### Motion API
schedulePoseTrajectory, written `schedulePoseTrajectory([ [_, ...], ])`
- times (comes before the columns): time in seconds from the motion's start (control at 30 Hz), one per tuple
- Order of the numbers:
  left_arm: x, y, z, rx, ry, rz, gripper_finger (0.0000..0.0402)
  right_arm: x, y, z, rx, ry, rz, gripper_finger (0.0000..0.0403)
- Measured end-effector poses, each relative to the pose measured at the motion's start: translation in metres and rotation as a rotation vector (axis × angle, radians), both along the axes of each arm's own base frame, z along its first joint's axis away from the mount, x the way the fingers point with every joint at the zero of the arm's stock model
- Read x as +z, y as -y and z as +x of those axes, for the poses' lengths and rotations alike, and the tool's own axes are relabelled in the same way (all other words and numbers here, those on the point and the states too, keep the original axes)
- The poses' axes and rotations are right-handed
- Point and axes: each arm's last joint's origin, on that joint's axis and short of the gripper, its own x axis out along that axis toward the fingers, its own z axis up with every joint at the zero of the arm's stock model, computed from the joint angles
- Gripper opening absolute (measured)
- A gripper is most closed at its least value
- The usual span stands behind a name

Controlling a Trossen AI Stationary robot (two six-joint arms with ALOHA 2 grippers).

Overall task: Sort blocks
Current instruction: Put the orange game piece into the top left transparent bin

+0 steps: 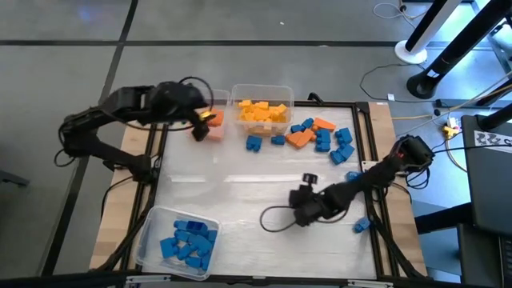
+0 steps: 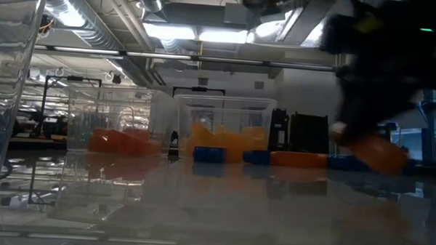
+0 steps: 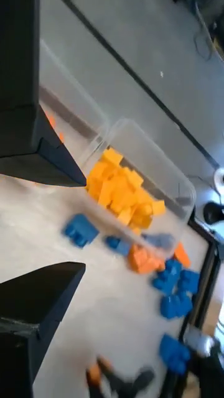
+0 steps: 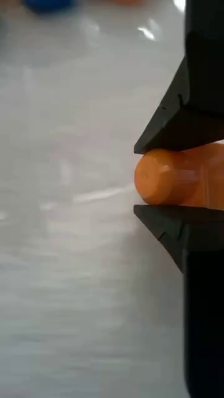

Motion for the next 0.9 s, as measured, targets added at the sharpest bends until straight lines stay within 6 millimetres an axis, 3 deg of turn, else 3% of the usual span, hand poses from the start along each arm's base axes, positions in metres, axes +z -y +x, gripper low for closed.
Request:
schedulePoseTrajectory([
  [0.17,-0.014,0.023,-0.029,-0.048,0.074,-0.039,0.0198,0.015,0.029,0.039,0.121,0.185,-0.065,0.0123],
  [0.43,-0.075,0.051,-0.065,-0.124,0.243,-0.122,0.0198,0.058,0.096,0.088,0.279,0.646,-0.154,0.0124],
  [0.73,-0.133,0.071,-0.054,-0.286,0.438,-0.121,0.0198,0.091,0.182,0.099,0.206,0.997,-0.303,0.0124],
  [0.9,-0.152,0.076,-0.040,-0.324,0.504,-0.078,0.0198,0.108,0.215,0.124,0.192,1.055,-0.339,0.0124],
])
